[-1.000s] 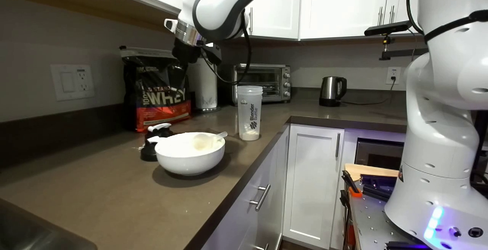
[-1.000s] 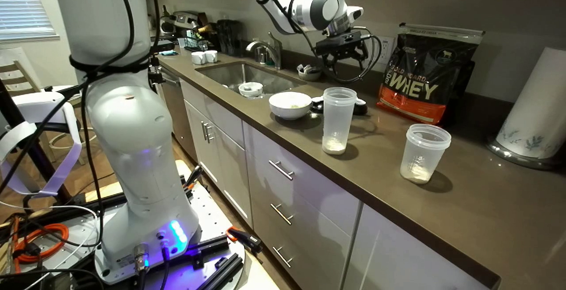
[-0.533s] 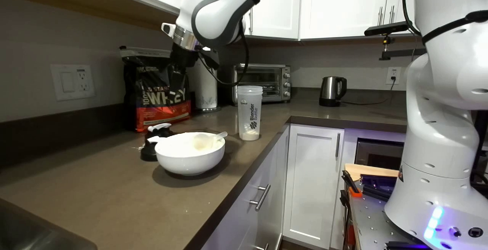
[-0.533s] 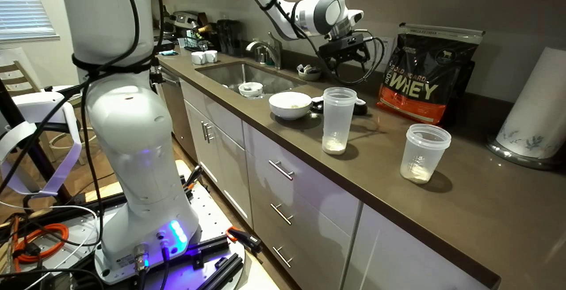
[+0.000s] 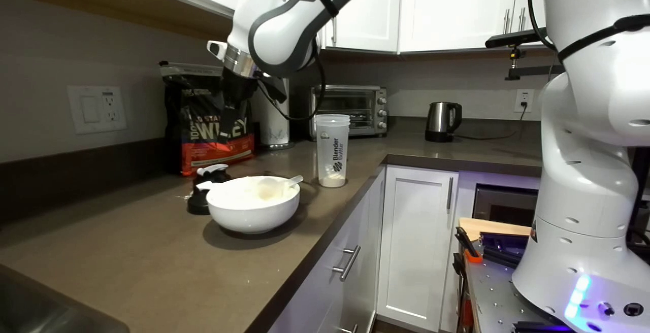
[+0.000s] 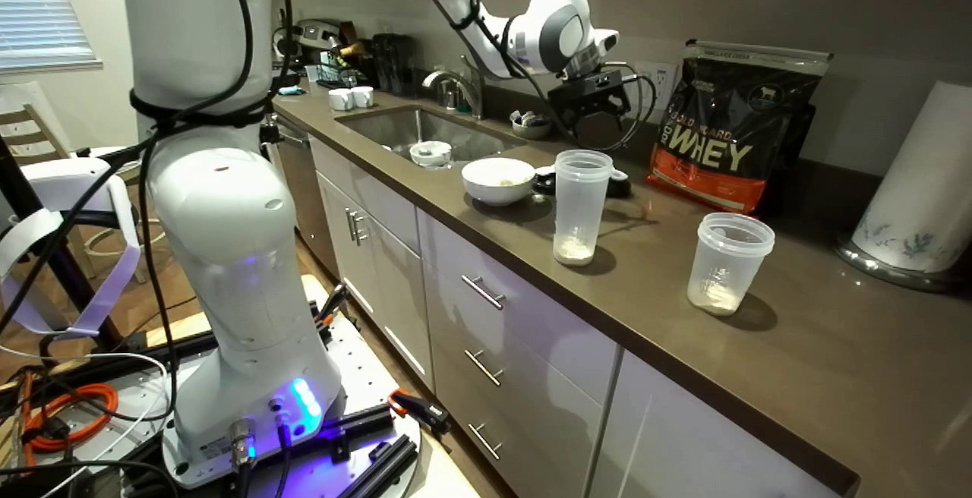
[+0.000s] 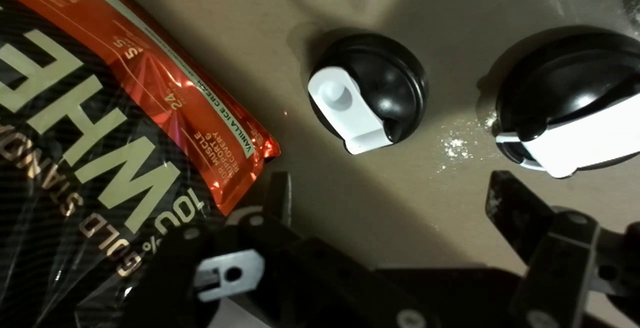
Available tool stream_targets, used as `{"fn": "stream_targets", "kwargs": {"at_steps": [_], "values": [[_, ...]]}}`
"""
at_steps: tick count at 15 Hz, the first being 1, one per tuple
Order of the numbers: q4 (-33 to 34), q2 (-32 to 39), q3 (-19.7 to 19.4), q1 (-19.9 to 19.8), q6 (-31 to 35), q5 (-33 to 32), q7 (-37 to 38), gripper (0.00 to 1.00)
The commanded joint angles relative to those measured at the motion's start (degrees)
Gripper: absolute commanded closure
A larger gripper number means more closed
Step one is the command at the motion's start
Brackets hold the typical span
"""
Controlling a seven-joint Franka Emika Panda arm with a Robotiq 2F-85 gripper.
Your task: Put the black lid on top of the bottle on the right
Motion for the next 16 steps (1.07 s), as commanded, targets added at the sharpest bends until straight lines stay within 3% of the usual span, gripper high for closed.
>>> {"fn": "stream_targets", "kwargs": {"at_steps": [1,8,16], "values": [[2.55,2.67,2.30,-2.21,0.81,-0.34,-5.71,0.00],[5.29,5.67,4.81,-4.06,-0.29,0.07,-13.14,0.00],[9.10,9.28,4.35,-4.67,-3.70,-0.81,-18.95,0.00]]}}
